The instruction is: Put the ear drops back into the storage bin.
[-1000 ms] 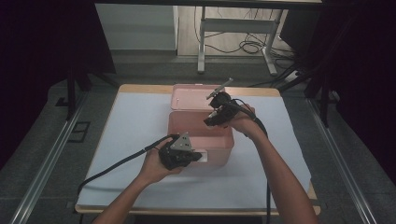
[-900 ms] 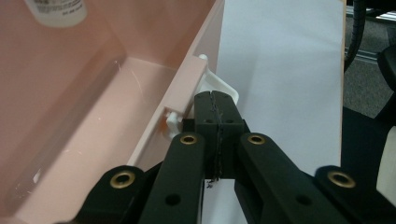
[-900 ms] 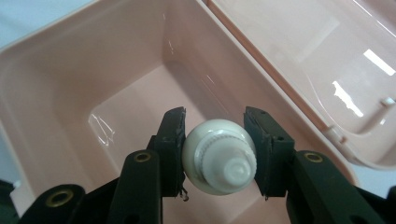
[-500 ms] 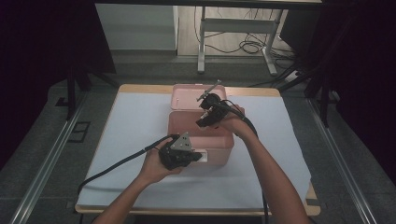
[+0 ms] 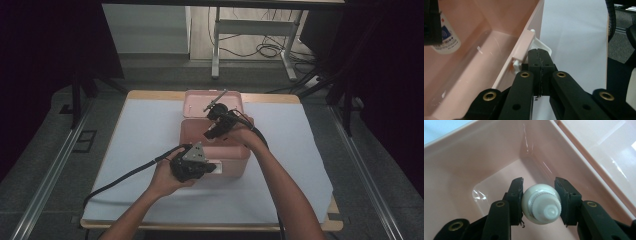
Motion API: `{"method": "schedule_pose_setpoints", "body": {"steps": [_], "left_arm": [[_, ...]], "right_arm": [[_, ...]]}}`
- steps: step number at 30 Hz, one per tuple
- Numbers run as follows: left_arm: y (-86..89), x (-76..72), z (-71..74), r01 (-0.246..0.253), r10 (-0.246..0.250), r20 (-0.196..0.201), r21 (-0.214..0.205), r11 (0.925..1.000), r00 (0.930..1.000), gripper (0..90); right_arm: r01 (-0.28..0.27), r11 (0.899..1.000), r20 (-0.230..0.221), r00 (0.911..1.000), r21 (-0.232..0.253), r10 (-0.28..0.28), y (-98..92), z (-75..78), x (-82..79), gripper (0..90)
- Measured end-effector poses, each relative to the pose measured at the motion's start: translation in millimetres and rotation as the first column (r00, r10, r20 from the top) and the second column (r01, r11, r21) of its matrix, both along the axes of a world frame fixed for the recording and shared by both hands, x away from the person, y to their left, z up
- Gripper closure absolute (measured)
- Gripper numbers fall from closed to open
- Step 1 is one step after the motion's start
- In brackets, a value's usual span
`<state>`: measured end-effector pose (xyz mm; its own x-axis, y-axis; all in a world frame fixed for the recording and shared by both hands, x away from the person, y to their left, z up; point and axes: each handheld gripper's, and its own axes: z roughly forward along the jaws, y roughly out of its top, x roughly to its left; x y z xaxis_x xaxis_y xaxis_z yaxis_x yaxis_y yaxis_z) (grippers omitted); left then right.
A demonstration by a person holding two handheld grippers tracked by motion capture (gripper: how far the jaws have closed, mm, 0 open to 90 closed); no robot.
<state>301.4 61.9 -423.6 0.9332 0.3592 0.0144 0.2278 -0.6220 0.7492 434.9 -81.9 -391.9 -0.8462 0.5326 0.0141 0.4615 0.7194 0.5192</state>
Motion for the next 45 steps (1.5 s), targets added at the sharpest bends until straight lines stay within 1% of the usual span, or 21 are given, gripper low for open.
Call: {"method": "schedule_pose_setpoints", "body": {"steps": [11, 14, 15, 17, 25, 28, 29, 32, 34, 35, 39, 41, 42, 45], "left_arm": [[0.3, 0.1, 0.0, 0.0, 0.0, 0.003, 0.001, 1.0, 1.0, 90.0], [0.2, 0.0, 0.0, 0.0, 0.0, 0.003, 0.0, 1.0, 1.0, 90.0], [0.8, 0.3, 0.3, 0.006, -0.006, 0.007, 0.009, 0.9999, 1.0, 90.0], [0.5, -0.1, -0.3, -0.001, 0.001, 0.003, -0.002, 1.0, 1.0, 90.0], [0.5, -0.2, -0.4, 0.0, 0.0, 0.002, -0.004, 1.0, 1.0, 90.0], [0.4, -0.3, -0.5, -0.001, 0.001, 0.003, -0.005, 1.0, 1.0, 90.0], [0.4, -0.3, -0.5, 0.0, 0.0, 0.003, -0.004, 1.0, 1.0, 90.0], [0.5, -0.2, -0.6, 0.001, -0.001, 0.003, -0.005, 1.0, 1.0, 90.0], [0.8, 0.0, -0.6, 0.003, -0.003, 0.003, -0.005, 1.0, 1.0, 90.0], [0.9, 0.2, -0.6, 0.004, -0.004, 0.003, -0.004, 1.0, 1.0, 90.0], [1.2, 0.2, -0.5, 0.005, -0.005, 0.006, 0.001, 1.0, 1.0, 90.0], [1.3, 0.1, -0.6, 0.005, -0.005, 0.007, 0.0, 1.0, 1.0, 90.0], [1.3, 0.1, -0.6, 0.005, -0.005, 0.007, 0.0, 1.0, 1.0, 90.0], [1.4, 0.2, -0.6, 0.006, -0.006, 0.007, 0.0, 1.0, 1.0, 90.0]], "right_arm": [[-0.018, 1.0, -0.016, 0.9997, -0.021, 0.018, 12.4, -12.6, 4.8, 60.0], [-0.027, 0.999, -0.017, 0.9995, -0.038, 0.026, 16.0, -17.4, 6.6, 59.9], [-0.028, 0.999, -0.02, 0.9994, -0.039, 0.027, 17.1, -18.9, 7.1, 60.0], [-0.027, 0.999, -0.025, 0.9994, -0.039, 0.026, 19.3, -21.5, 7.7, 59.9], [-0.042, 0.998, -0.036, 0.9985, -0.056, 0.041, 28.9, -32.8, 12.8, 59.9], [-0.064, 0.995, -0.03, 0.9976, -0.07, 0.062, 32.6, -37.3, 15.7, 59.9], [-0.068, 0.995, -0.029, 0.9974, -0.068, 0.066, 33.4, -38.6, 16.2, 59.8], [-0.062, 0.995, -0.037, 0.9976, -0.078, 0.059, 37.4, -42.3, 16.1, 59.8], [-0.085, 0.993, -0.029, 0.9962, -0.087, 0.083, 38.5, -45.3, 17.3, 59.8], [-0.077, 0.993, -0.035, 0.9966, -0.086, 0.075, 40.4, -46.5, 16.5, 59.8], [-0.092, 0.991, -0.033, 0.9955, -0.097, 0.089, 42.6, -50.2, 17.6, 59.7], [-0.09, 0.992, -0.034, 0.9956, -0.093, 0.087, 44.5, -52.8, 17.4, 59.7], [-0.094, 0.99, -0.037, 0.9953, -0.105, 0.09, 45.2, -53.6, 17.6, 59.6], [-0.097, 0.989, -0.04, 0.9949, -0.113, 0.093, 46.9, -56.2, 17.7, 59.5]]}}
